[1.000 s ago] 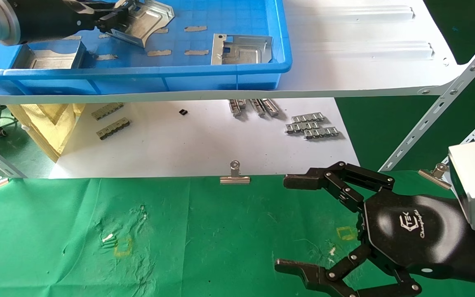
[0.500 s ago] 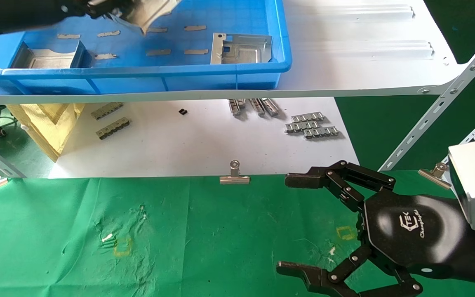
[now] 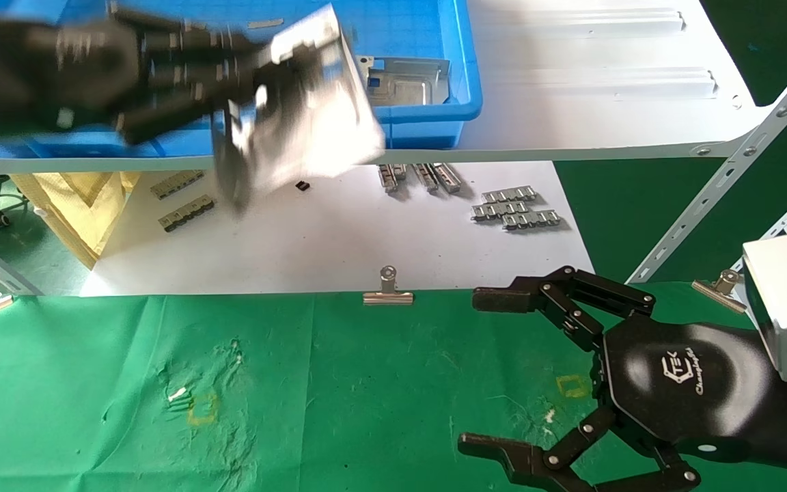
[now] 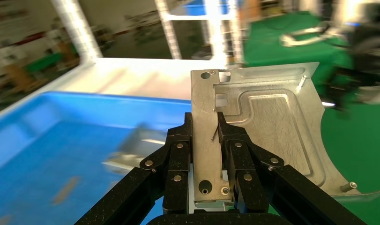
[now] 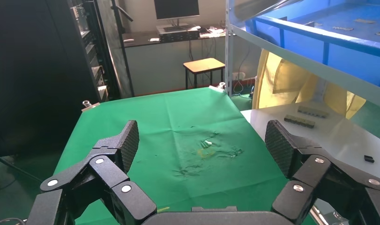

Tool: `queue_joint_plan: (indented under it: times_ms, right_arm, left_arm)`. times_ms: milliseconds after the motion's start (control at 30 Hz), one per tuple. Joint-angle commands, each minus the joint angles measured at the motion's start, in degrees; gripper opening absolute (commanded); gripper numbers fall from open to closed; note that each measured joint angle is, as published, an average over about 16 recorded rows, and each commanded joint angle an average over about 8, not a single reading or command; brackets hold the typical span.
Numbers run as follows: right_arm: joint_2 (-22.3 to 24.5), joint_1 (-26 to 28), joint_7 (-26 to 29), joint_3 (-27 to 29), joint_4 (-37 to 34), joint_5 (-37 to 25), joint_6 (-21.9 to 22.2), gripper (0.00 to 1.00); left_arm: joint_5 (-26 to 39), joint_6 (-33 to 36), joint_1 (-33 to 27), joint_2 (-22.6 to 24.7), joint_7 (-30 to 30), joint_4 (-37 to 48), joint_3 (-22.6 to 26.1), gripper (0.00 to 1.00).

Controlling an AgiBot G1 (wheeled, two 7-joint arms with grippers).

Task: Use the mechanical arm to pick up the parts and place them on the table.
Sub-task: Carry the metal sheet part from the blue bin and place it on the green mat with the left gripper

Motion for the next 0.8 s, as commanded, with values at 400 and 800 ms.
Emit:
queue_joint_plan:
  times_ms: [400,800]
  right_arm:
    - [0.0,0.0,0.0,-0.01,0.0,0.01,0.0,1.0]
    - [0.01,0.0,-0.01,-0.02,0.0,0.01,0.01,1.0]
  left_arm:
    - [-13.08,0.81,16.41,-13.13,7.77,-19.66,7.58,0.0]
    - [-1.01,-1.15,18.73,-11.06,29.69,-8.73,17.48,0.0]
